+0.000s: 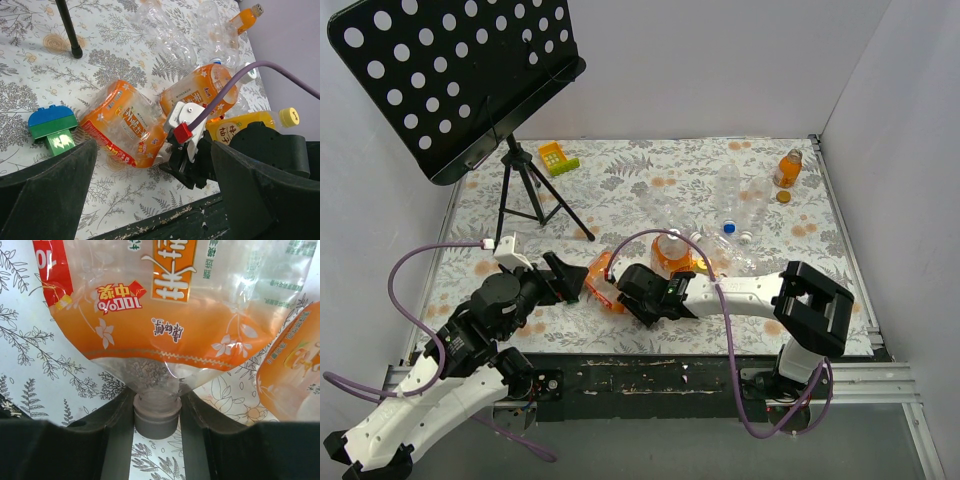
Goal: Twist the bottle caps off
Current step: Pick up the plastic bottle at the center of the board.
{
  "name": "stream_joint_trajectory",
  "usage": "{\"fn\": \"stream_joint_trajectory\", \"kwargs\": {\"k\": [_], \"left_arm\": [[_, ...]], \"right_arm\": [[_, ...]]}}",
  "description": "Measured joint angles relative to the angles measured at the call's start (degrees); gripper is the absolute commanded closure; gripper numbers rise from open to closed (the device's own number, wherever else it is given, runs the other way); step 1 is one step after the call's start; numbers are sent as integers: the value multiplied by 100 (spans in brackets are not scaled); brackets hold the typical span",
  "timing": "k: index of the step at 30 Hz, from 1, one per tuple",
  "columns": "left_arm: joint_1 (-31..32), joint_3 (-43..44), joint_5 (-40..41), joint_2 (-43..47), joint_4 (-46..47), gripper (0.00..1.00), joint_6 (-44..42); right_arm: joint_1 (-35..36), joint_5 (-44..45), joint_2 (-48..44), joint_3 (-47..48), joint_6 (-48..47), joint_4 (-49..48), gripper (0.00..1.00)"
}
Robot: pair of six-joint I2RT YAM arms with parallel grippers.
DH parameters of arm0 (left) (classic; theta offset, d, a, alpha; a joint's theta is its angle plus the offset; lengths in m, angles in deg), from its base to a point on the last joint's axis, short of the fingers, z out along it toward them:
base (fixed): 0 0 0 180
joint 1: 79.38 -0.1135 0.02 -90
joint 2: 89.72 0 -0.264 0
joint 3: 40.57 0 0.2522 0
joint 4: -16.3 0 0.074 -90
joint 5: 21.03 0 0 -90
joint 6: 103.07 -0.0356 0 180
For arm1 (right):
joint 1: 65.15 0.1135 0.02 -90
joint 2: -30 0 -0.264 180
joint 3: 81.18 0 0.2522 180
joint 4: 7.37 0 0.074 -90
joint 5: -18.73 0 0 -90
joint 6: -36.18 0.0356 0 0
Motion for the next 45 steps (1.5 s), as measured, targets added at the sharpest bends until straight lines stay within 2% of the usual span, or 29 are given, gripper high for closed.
{"fn": "stream_joint_trajectory", "kwargs": {"k": [4, 11, 17, 20, 26, 33, 37, 41, 45], "left_arm": [[0, 0, -4, 4, 0, 2, -17], [0, 0, -61, -15, 26, 2, -153], [0, 79, -286, -9, 92, 2, -483], [0, 348, -680, 55, 122, 2, -763], [0, 1176, -1467, 415, 570, 2, -1239], [0, 1832, -2039, 481, 997, 2, -1550], [0, 2035, -2286, 203, 1005, 2, -1766], [0, 2240, -2496, -402, 1010, 2, -1904], [0, 2535, -2684, -1259, 979, 2, -1832]], "right_arm": [[0, 55, -44, 0, -190, 20, 99], [-42, 127, -697, 39, -660, 162, 99], [-85, -817, -1331, 520, -1322, 540, 99], [-103, -1349, -1473, 844, -1674, 802, 99], [-188, -2116, -1488, 1716, -2712, 1770, 99], [-634, -2684, -1113, 3626, -4365, 3279, 99], [-1113, -2804, -1147, 4094, -5156, 3845, 99], [-1412, -2538, -1377, 4037, -5746, 4197, 99], [-1425, -2402, -1919, 3794, -6301, 4487, 99]]}}
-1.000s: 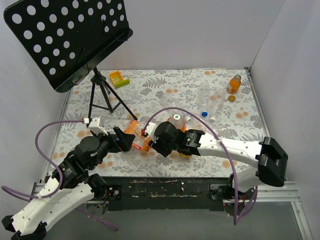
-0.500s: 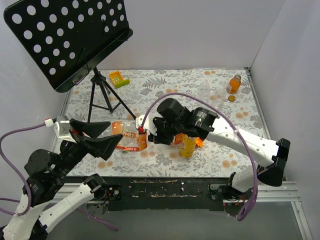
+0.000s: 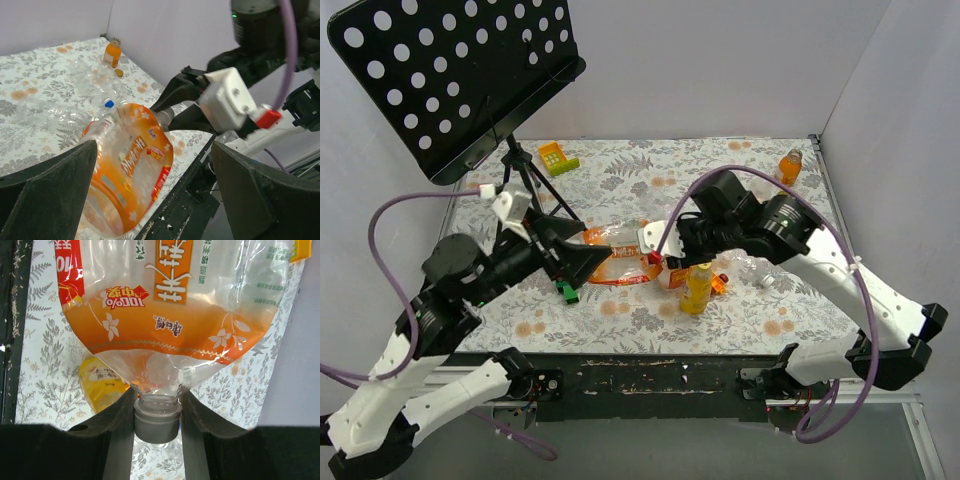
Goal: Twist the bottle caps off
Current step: Pick up the plastic bottle at the center of the board.
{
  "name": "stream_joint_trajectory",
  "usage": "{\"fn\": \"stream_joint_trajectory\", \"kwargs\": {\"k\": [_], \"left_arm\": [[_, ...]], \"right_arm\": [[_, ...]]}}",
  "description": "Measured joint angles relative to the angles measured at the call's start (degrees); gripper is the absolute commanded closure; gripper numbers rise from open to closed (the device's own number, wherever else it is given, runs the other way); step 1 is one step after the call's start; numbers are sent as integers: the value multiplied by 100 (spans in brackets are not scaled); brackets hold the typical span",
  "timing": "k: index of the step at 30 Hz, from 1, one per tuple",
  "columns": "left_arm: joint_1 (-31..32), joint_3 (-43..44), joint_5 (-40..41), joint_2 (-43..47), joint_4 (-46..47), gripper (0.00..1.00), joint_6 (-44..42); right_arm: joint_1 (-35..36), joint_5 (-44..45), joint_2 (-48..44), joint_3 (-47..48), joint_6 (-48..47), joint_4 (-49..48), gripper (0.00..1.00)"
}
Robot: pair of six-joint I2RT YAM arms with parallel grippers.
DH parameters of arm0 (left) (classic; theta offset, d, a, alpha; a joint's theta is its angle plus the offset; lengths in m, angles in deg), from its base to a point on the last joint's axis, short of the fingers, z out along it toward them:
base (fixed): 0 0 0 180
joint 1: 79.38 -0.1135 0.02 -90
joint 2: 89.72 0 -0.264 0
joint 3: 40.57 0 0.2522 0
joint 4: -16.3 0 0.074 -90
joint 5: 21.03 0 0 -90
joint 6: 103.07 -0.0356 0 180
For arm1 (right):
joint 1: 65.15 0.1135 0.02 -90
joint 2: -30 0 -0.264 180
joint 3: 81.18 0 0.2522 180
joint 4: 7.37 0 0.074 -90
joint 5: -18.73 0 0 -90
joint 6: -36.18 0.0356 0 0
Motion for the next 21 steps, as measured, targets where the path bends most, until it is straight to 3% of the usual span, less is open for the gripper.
{"fn": "stream_joint_trajectory", "kwargs": {"k": [10, 15, 21], "left_arm": [[-2, 1423, -807, -2391, -474, 2, 387], [-68, 1915, -1340, -3040, -933, 2, 326], [-584, 2142, -2406, -3480, -1193, 2, 243]], "right_arm": [[4, 2, -654, -297, -527, 210, 99], [4, 42, -968, -752, -614, 234, 99], [-120, 125, -1311, -964, -756, 234, 99]]}}
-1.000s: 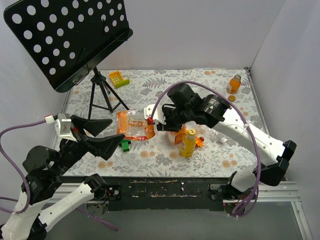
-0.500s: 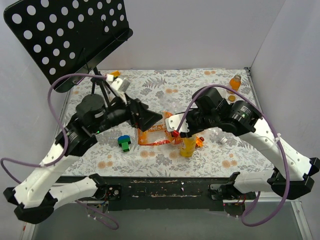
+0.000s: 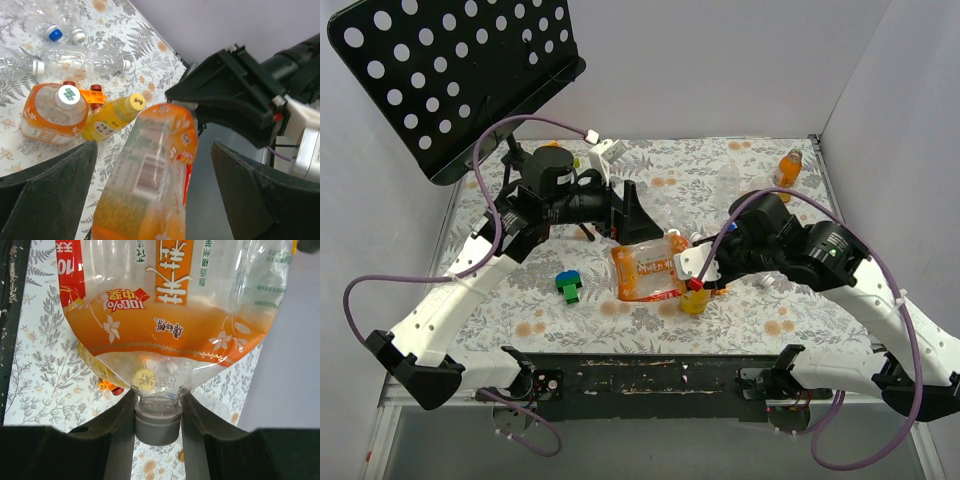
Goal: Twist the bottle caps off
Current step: Pick up the plastic bottle at the center of the board.
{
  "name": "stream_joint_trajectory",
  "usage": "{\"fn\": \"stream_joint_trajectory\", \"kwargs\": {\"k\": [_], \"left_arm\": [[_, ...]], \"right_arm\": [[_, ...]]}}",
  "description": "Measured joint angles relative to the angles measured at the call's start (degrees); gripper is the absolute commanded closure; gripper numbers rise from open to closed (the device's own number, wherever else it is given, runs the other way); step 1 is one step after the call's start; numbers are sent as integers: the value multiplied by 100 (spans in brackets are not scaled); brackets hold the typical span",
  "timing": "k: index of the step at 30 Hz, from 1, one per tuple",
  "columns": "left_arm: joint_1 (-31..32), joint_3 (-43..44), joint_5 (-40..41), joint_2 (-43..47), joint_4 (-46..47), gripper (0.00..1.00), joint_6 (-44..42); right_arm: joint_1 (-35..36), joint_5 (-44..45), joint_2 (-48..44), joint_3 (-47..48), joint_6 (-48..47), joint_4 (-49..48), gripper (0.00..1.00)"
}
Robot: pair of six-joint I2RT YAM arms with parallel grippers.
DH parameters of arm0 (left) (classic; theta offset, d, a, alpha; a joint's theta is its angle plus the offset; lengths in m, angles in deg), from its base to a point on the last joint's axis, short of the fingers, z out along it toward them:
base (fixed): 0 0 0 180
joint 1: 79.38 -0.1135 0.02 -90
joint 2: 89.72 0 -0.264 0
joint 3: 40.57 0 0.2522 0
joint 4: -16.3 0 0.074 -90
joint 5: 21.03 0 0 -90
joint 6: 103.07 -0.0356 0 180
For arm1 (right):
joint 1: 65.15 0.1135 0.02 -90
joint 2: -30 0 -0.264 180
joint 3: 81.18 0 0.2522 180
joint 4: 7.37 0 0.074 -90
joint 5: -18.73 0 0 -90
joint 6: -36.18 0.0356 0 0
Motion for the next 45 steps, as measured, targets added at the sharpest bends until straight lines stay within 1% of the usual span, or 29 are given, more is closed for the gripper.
{"fn": "stream_joint_trajectory", "kwargs": {"k": [5, 8, 11, 13, 15, 16, 17, 19, 21, 22, 24, 25, 26, 31, 32, 33, 35, 36, 38, 41, 45], "left_arm": [[-413, -365, -1119, 9, 280, 2, 28], [-472, -490, -1803, -76, 490, 3, 79], [-470, -490, -2365, -306, 699, 7, 92], [-470, -437, -2568, -507, 675, 17, 50], [-474, -262, -2693, -758, 533, 24, -44], [-494, -157, -2717, -874, 431, 29, -116], [-509, -31, -2719, -994, 302, 37, -203], [-529, 116, -2695, -1156, 138, 44, -337], [-531, 149, -2695, -1222, -11, 53, -496], [-525, 164, -2693, -1233, -90, 60, -570], [-516, 186, -2673, -1237, -234, 88, -715], [-516, 195, -2664, -1241, -291, 96, -776], [-514, 219, -2656, -1257, -380, 100, -863], [-505, 243, -2564, -1351, -645, 99, -1180], [-505, 243, -2518, -1360, -697, 80, -1239], [-498, 243, -2459, -1360, -741, 56, -1303], [-487, 245, -2341, -1360, -817, 36, -1414], [-483, 249, -2286, -1360, -848, 29, -1453], [-476, 249, -2214, -1360, -885, 21, -1502], [-481, 269, -1930, -1410, -907, 15, -1585], [-496, 485, -1818, -1711, -1019, 13, -1659]], "right_arm": [[-400, -127, -356, -20, -146, -114, 99], [-540, -164, -542, -114, -247, -308, 99], [-570, -166, -553, -201, -295, -426, 99], [-586, -164, -470, -201, -328, -468, 99], [-603, -111, -387, -199, -345, -474, 99], [-643, -76, -354, -199, -352, -481, 99], [-673, -35, -328, -199, -352, -476, 99], [-708, 20, -308, -199, -358, -455, 99], [-719, 17, -302, -201, -367, -415, 99], [-717, 4, -297, -201, -374, -400, 99], [-723, -28, -286, -201, -396, -398, 99], [-723, -44, -280, -201, -400, -398, 99], [-734, -68, -264, -201, -407, -400, 99], [-813, -92, -160, -210, -409, -407, 96], [-826, -101, -136, -210, -409, -411, 95], [-852, -111, -109, -210, -411, -413, 95], [-890, -166, -68, -210, -433, -415, 96], [-894, -197, -50, -208, -452, -413, 97], [-927, -306, -20, -208, -503, -404, 97], [-931, -505, -13, -205, -557, -400, 97], [-929, -682, -4, -199, -699, -396, 97]]}}
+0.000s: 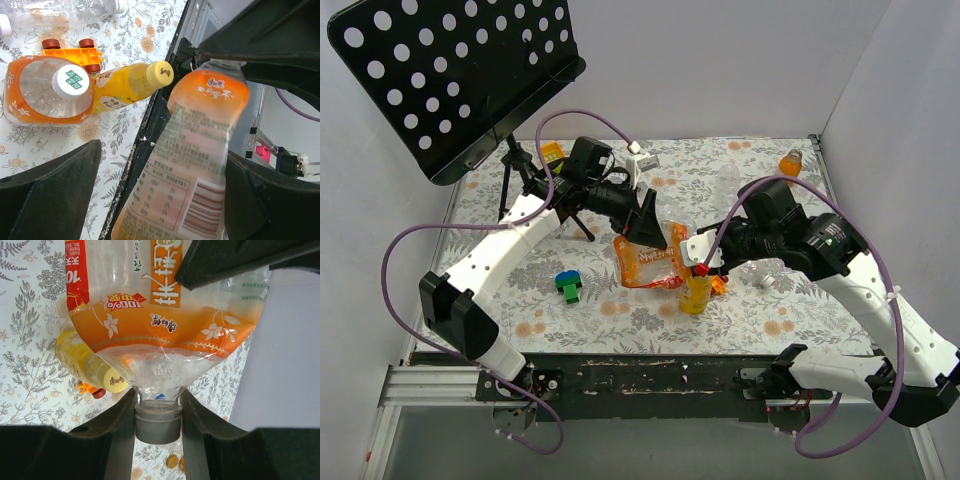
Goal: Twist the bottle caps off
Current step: Pick up the plastic bottle at the center of the board.
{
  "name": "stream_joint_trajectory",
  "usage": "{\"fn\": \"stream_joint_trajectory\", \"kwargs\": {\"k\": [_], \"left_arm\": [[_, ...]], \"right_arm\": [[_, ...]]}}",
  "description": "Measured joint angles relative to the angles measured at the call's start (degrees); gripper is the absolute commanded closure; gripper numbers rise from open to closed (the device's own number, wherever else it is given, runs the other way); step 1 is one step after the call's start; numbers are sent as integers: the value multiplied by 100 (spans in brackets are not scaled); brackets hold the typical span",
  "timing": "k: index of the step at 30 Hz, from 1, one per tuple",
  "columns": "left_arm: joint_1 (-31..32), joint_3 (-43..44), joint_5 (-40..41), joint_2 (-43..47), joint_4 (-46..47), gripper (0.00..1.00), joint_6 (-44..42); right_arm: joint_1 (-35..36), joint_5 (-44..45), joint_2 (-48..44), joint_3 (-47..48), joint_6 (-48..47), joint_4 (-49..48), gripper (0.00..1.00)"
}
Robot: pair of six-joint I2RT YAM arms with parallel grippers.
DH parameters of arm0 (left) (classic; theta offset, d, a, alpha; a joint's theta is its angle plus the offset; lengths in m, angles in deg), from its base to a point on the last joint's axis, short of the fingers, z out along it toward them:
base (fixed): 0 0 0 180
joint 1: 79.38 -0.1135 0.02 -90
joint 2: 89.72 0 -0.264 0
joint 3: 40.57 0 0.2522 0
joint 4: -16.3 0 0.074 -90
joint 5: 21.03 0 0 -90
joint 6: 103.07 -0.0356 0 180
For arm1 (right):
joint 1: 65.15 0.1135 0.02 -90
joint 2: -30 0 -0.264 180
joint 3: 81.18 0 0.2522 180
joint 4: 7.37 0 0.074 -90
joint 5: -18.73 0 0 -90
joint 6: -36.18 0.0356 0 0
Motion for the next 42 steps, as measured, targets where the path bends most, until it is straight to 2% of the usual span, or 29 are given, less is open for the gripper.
{"fn": "stream_joint_trajectory", "kwargs": {"k": [13, 20, 23, 24, 25, 26, 28, 32, 34, 36, 37, 41, 42], "left_arm": [[11, 203, -575, -339, -313, 15, -481], [190, 551, -732, -691, -444, 27, -791], [245, 555, -715, -793, -595, 36, -903], [258, 555, -706, -809, -638, 43, -940], [262, 555, -693, -813, -680, 56, -966], [264, 555, -682, -813, -719, 62, -999], [264, 555, -772, -813, -789, 63, -1040], [280, 555, -896, -807, -826, 59, -1126], [280, 555, -914, -804, -852, 65, -1145], [280, 555, -942, -804, -863, 97, -1147], [280, 553, -944, -804, -866, 100, -1147], [280, 553, -944, -802, -859, 100, -1143], [280, 544, -933, -793, -837, 100, -1141]], "right_arm": [[-2, -249, 177, 2, -184, 28, 97], [-2, -328, 269, 2, -208, 28, 97], [0, -341, 269, 2, -229, 59, 97], [0, -341, 269, 2, -232, 70, 97], [-2, -341, 269, 2, -232, 72, 97], [-2, -341, 269, 2, -234, 72, 97], [-2, -319, 269, 2, -238, 142, 97], [-7, -323, 273, 2, -243, 192, 97], [-7, -330, 273, 2, -245, 192, 96], [-7, -343, 273, 2, -245, 192, 91], [-7, -348, 273, 2, -245, 192, 84], [-7, -330, 273, 2, -188, 146, 59], [-7, -313, 273, 2, -166, 127, 45]]}}
